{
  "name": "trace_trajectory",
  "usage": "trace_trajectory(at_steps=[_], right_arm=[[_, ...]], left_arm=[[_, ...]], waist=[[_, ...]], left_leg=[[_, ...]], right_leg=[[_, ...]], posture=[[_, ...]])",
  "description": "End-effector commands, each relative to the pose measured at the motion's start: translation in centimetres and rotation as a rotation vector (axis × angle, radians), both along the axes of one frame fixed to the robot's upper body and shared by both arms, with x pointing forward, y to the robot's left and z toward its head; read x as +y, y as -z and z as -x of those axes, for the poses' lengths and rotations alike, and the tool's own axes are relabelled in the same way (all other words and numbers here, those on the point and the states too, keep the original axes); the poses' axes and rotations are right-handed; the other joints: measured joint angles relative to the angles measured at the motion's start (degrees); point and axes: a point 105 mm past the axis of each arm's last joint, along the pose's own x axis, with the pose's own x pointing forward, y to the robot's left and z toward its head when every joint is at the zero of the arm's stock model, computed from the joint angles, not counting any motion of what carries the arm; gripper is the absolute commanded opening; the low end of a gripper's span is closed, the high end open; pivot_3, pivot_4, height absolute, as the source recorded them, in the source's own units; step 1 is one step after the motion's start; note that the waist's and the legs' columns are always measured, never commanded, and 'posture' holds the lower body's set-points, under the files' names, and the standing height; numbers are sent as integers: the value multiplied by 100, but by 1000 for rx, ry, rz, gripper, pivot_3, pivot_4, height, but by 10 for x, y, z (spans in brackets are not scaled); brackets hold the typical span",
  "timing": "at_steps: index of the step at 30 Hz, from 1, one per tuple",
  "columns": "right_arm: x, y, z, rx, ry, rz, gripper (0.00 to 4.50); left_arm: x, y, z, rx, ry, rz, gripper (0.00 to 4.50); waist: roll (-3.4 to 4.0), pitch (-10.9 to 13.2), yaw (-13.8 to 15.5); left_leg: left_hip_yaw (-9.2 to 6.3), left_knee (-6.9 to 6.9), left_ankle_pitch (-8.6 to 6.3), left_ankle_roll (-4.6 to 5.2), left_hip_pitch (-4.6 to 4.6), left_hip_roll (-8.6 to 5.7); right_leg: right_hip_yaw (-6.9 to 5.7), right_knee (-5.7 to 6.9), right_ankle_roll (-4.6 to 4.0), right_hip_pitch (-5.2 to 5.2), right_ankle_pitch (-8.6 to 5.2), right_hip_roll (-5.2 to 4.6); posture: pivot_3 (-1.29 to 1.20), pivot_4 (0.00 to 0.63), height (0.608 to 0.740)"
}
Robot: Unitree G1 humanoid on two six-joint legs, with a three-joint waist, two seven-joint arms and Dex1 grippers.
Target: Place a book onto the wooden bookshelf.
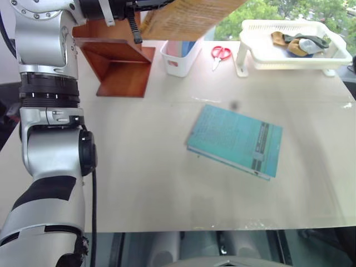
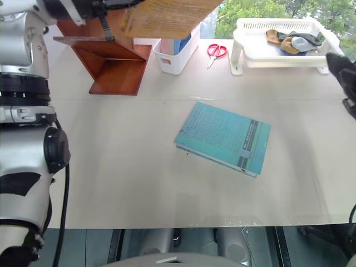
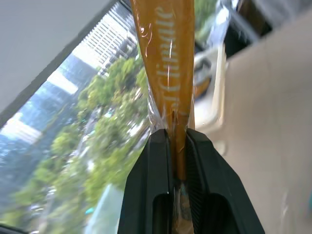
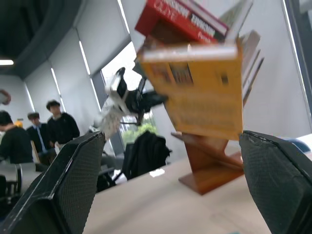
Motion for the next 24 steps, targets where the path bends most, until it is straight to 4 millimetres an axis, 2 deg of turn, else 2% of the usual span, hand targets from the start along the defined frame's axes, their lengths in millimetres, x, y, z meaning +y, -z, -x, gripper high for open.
trace_trajectory(at_steps=[1, 4, 8, 11, 15, 19, 24], right_arm=[[-3, -6, 2, -46, -8, 5, 4500], [-3, -5, 1, -51, -16, 7, 4500], [-3, -4, -1, -59, -20, 4, 4500], [0, -3, -1, -69, -23, 17, 4500], [5, -5, 0, -86, -39, 31, 4500], [11, -11, 3, -111, -63, 46, 4500], [15, -17, 9, -136, -79, 55, 4500]], left_arm=[[13, -25, 11, -226, -132, -136, 46], [27, -32, 9, -323, -251, -211, 46], [47, -29, 1, -320, -364, -262, 46], [93, -9, -17, -231, -533, -327, 46], [125, 7, -30, -165, -624, -334, 46], [142, 24, -39, -102, -673, -377, 46], [145, 28, -44, -98, -687, -377, 46]], waist=[[3, 2, -7], [9, 7, -19], [12, 9, -21], [22, 15, -49], [24, 16, -42], [23, 17, -14], [23, 16, -9]], left_leg=[[0, 0, 0, 0, 0, 0], [2, -1, 0, 1, 0, -1], [2, -1, -1, 1, 0, 0], [2, -1, 0, 1, 3, 0], [3, -1, -1, 1, 4, 4], [2, 1, -1, 1, -8, 4], [0, 30, 1, 0, -92, 4]], right_leg=[[-1, -1, 0, 0, 0, 2], [2, 0, 0, -1, 0, 2], [1, 2, 0, -2, 0, 2], [2, 6, 0, -3, 0, 3], [3, 11, 0, -6, 0, 9], [1, 10, 0, -16, 0, 4], [-2, 42, 0, -100, 0, 2]], posture=[[0, 150, 740], [0, 150, 740], [0, 150, 740], [0, 150, 740], [0, 150, 740], [0, 150, 740], [0, 150, 740]])
